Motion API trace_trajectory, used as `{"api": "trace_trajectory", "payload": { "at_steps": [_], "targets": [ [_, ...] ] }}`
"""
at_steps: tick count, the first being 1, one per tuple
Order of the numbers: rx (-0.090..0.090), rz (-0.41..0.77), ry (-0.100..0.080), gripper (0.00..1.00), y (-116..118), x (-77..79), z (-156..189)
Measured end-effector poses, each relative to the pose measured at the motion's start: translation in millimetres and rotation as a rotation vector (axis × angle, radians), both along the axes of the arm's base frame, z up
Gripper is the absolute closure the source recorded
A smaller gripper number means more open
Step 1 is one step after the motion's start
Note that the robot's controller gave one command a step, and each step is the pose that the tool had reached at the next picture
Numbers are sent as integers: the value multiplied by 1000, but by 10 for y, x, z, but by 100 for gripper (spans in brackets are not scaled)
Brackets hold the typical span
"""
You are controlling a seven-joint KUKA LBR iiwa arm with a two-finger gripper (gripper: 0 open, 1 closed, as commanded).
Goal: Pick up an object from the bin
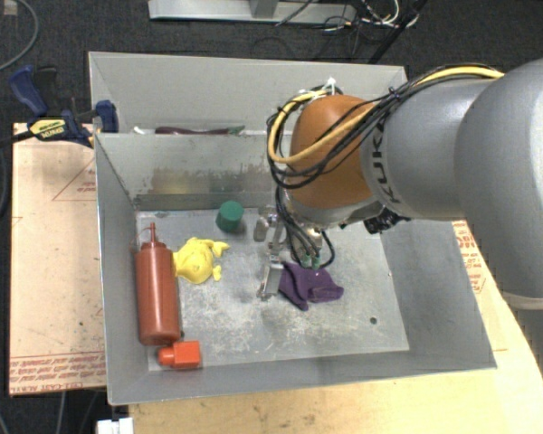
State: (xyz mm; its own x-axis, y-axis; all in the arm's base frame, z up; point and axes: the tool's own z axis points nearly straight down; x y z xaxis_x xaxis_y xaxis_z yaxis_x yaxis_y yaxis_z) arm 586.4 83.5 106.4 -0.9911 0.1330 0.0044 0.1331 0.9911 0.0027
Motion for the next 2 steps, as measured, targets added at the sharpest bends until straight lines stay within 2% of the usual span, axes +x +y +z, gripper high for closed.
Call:
{"api": "trace_trajectory", "payload": {
  "at_steps": [1, 2],
  "targets": [
    [-2, -96, 3, 0, -146, 21, -173],
    [1, -70, 1, 0, -564, 1, -280]
  ]
}}
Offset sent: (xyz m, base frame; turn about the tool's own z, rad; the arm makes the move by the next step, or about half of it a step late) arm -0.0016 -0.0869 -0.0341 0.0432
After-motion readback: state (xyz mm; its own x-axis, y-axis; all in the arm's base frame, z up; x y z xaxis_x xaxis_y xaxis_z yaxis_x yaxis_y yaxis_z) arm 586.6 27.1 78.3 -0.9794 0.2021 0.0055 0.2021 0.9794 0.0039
